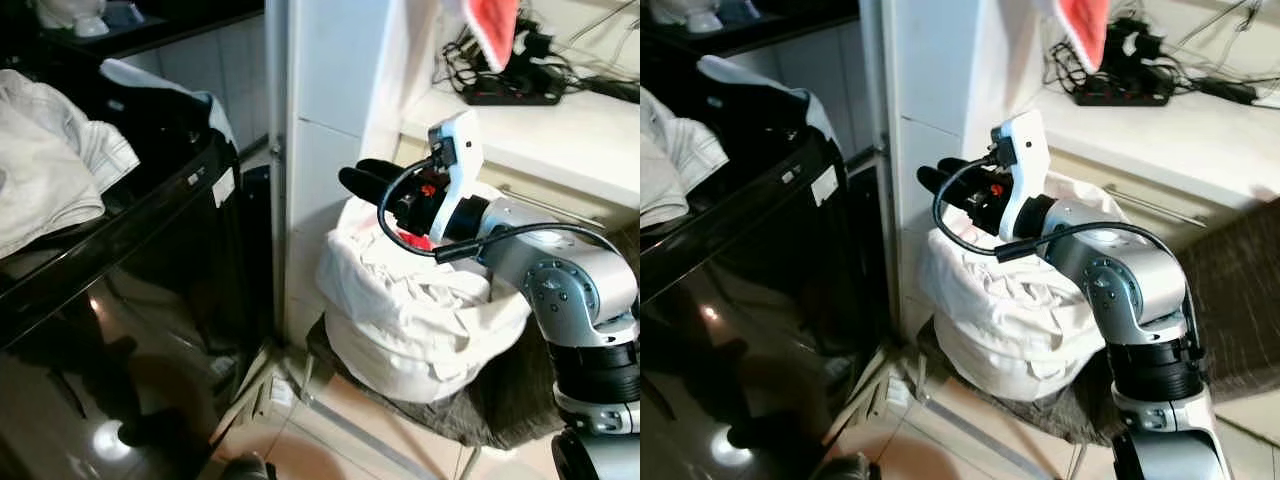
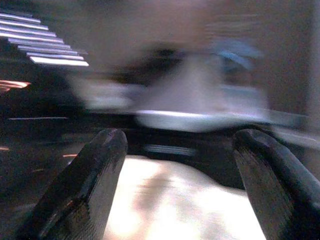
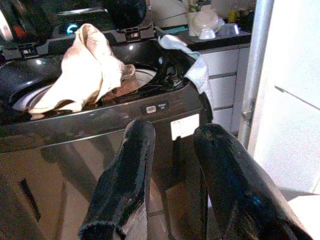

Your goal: Clothes washing

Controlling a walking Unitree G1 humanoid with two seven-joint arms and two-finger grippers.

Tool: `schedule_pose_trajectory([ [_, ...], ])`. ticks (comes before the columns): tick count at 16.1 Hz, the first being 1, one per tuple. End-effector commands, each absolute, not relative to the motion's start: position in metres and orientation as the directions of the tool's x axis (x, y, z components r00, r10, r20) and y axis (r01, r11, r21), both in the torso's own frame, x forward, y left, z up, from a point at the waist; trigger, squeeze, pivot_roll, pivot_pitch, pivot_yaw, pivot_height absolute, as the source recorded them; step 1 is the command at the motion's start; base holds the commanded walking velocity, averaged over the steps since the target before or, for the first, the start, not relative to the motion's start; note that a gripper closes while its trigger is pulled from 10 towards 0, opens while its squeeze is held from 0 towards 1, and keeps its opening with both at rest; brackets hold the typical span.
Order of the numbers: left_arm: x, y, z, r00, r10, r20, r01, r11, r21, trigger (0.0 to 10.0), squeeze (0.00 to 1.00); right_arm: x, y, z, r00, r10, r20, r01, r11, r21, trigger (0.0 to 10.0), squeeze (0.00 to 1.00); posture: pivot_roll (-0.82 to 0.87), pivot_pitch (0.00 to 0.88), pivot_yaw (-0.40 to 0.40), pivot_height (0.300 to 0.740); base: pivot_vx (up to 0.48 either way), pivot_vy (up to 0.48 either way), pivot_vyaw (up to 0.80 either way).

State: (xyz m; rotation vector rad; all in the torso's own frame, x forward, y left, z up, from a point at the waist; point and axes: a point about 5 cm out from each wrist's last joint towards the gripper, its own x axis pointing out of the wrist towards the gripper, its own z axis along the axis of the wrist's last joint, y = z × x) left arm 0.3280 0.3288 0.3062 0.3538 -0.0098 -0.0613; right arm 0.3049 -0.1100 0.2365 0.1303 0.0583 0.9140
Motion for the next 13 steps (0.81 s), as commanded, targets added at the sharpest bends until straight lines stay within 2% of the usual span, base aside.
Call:
schedule_pose_trajectory([
  [1,0.328,0.306,0.297,0.966,-0.24,-0.098,0.259,0.91,0.325,10.0,0.0,0.304,-0.115,0.24,0.615,0.788,0.009,-0.784,0.611,0.113,10.0,0.0,0.04,0.0,-0.011,0.74,0.0,0.0,0.0],
  [3,0.332,0.302,0.267,0.933,-0.264,-0.243,0.327,0.906,0.269,10.0,0.0,0.303,-0.113,0.24,0.608,0.794,0.007,-0.789,0.603,0.115,10.0,0.0,0.04,0.0,-0.007,0.74,0.0,0.0,0.0],
  [5,0.341,0.306,0.251,0.935,-0.178,-0.307,0.271,0.918,0.291,10.0,0.0,0.303,-0.112,0.239,0.601,0.799,0.006,-0.794,0.597,0.116,10.0,0.0,0.04,0.0,-0.006,0.74,0.0,0.0,0.0],
  [8,0.354,0.317,0.238,0.932,0.083,-0.354,0.04,0.944,0.327,10.0,0.0,0.301,-0.107,0.239,0.572,0.82,-0.003,-0.815,0.569,0.108,10.0,0.0,0.04,0.0,-0.007,0.74,0.0,0.0,0.0],
  [9,0.356,0.319,0.233,0.922,0.127,-0.366,0.004,0.941,0.337,10.0,0.0,0.301,-0.106,0.239,0.57,0.822,-0.004,-0.817,0.567,0.108,10.0,0.0,0.04,0.0,-0.008,0.74,0.0,0.0,0.0],
  [10,0.358,0.331,0.224,0.887,0.288,-0.36,-0.142,0.913,0.382,10.0,0.0,0.302,-0.105,0.239,0.572,0.82,-0.002,-0.815,0.569,0.107,10.0,0.0,0.03,0.0,-0.001,0.74,0.0,0.0,0.0],
  [13,0.353,0.357,0.236,0.816,0.55,-0.177,-0.432,0.784,0.446,10.0,0.0,0.304,-0.107,0.242,0.598,0.802,0.012,-0.797,0.593,0.112,10.0,0.0,0.02,0.0,0.006,0.74,0.0,0.0,0.0],
])
